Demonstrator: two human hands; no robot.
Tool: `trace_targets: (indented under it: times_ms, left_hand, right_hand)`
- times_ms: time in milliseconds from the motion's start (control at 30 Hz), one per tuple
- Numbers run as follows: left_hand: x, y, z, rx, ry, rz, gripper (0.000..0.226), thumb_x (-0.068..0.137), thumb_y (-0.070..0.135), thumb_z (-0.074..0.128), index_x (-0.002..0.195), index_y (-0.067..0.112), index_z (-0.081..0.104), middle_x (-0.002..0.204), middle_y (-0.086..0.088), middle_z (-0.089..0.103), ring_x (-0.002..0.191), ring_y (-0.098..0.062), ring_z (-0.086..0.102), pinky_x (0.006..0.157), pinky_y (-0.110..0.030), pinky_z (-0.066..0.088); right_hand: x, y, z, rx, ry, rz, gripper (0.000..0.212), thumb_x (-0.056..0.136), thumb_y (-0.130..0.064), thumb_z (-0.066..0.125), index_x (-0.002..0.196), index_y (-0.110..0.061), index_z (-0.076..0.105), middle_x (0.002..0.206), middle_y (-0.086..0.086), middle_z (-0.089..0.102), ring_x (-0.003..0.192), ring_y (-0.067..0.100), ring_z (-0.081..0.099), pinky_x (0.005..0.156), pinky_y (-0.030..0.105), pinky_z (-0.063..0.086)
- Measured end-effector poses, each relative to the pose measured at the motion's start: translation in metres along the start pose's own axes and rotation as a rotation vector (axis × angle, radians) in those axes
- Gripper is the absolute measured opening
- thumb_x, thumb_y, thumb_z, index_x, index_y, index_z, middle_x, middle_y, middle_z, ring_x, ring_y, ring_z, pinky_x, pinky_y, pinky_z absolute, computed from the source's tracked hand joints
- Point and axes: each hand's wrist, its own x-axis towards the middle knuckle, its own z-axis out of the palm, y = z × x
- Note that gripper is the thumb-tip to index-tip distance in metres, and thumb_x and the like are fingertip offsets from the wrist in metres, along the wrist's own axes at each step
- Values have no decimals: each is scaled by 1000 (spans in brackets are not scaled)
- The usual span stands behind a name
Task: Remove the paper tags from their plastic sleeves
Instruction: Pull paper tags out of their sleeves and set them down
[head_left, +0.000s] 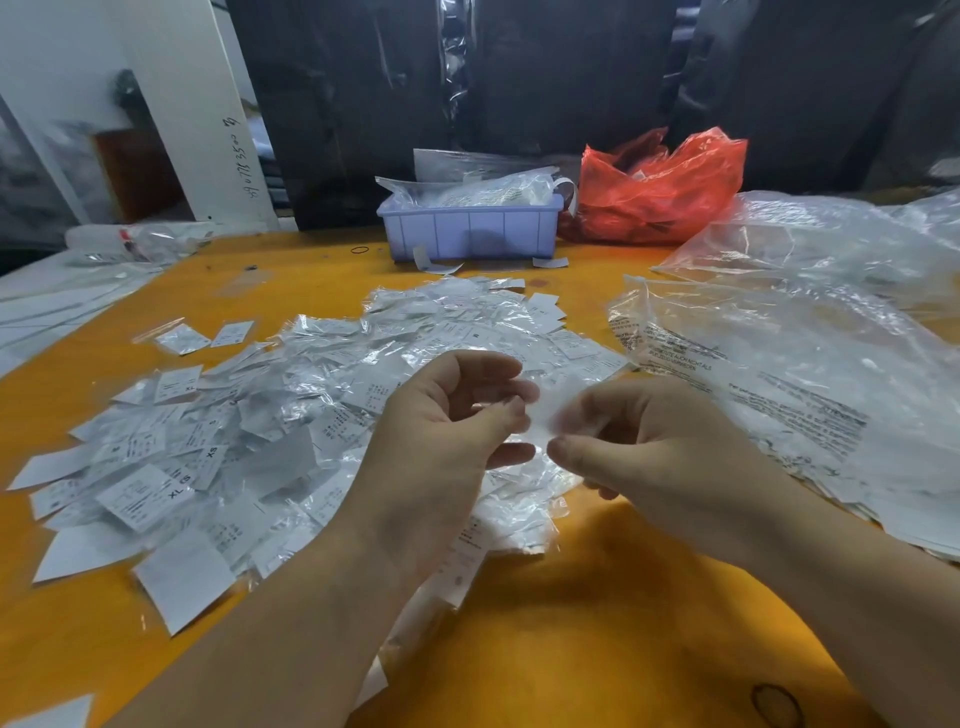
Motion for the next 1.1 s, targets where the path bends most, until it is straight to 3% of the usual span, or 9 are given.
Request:
trace_targets:
  times_ms: [133, 233, 400, 533, 667, 800, 933, 1000, 1100]
  left_hand:
    - [1, -2, 0, 28, 27, -49, 18, 89, 11, 68, 104, 19, 66, 97, 0, 73, 84, -15, 71, 68, -25, 58]
    - [2, -5, -1, 50, 39, -122, 32, 80, 32, 75, 108, 22, 64, 94, 4, 71, 85, -13, 71, 65, -27, 57]
    - [2, -4, 3, 61, -68, -163, 45, 71, 51, 71, 98, 15, 66, 88, 0, 70, 75, -15, 68, 62, -29, 55]
    - [1, -4, 3, 94, -97, -150, 35, 77, 44, 71, 91, 12, 66, 82, -2, 70, 70, -14, 66, 61, -28, 56]
    - [2, -5, 1, 115, -81, -130, 8, 90, 16, 66, 85, 10, 67, 73, -1, 68, 65, -13, 64, 56, -26, 54]
    - [2, -5, -1, 142, -75, -101, 9, 91, 15, 64, 85, 10, 68, 69, 3, 66, 63, -11, 63, 55, -24, 52]
    - [2, -4, -2, 181, -70, -87, 9, 91, 18, 64, 85, 13, 69, 70, 3, 68, 61, -9, 61, 55, -22, 50]
    - [1, -4, -2, 176, -69, -90, 9, 91, 17, 64, 85, 12, 69, 69, 2, 68, 60, -10, 60, 54, -23, 49]
    - [1, -2, -1, 152, -100, -112, 12, 91, 17, 64, 87, 7, 70, 68, 1, 66, 58, -10, 58, 52, -21, 47]
  right_hand:
    - [-1, -2, 2, -8, 75, -89, 13, 82, -21, 72, 70, -25, 72, 63, -7, 66, 54, 7, 59, 51, 23, 49]
    - [-1, -4, 0, -21, 170, -95, 19, 78, -21, 77, 62, -24, 67, 61, -7, 61, 49, 3, 52, 48, 17, 41]
    - [-1, -4, 1, -101, 193, -97, 27, 72, -26, 83, 57, -21, 61, 63, -7, 59, 51, 1, 50, 49, 13, 38]
    - [-1, -3, 1, -93, 155, -80, 30, 70, -30, 85, 56, -21, 60, 58, -13, 55, 54, 1, 50, 50, 11, 38]
    - [0, -4, -2, -20, 100, -56, 30, 67, -38, 83, 58, -17, 65, 55, -5, 54, 50, 3, 46, 48, 19, 37]
    - [1, -7, -4, 179, 1, -32, 40, 65, -51, 75, 67, -11, 69, 52, -4, 55, 50, 9, 50, 48, 24, 41]
    - [3, -6, -9, 366, -21, 34, 34, 78, -34, 69, 74, 0, 69, 56, 4, 58, 52, 18, 51, 48, 26, 43]
    - [3, -5, -10, 351, 0, 45, 23, 86, -21, 67, 72, -4, 70, 56, 3, 58, 52, 18, 51, 47, 26, 43]
    - [4, -4, -10, 360, 38, 61, 23, 87, -19, 65, 68, -7, 70, 54, 2, 57, 51, 17, 50, 48, 26, 43]
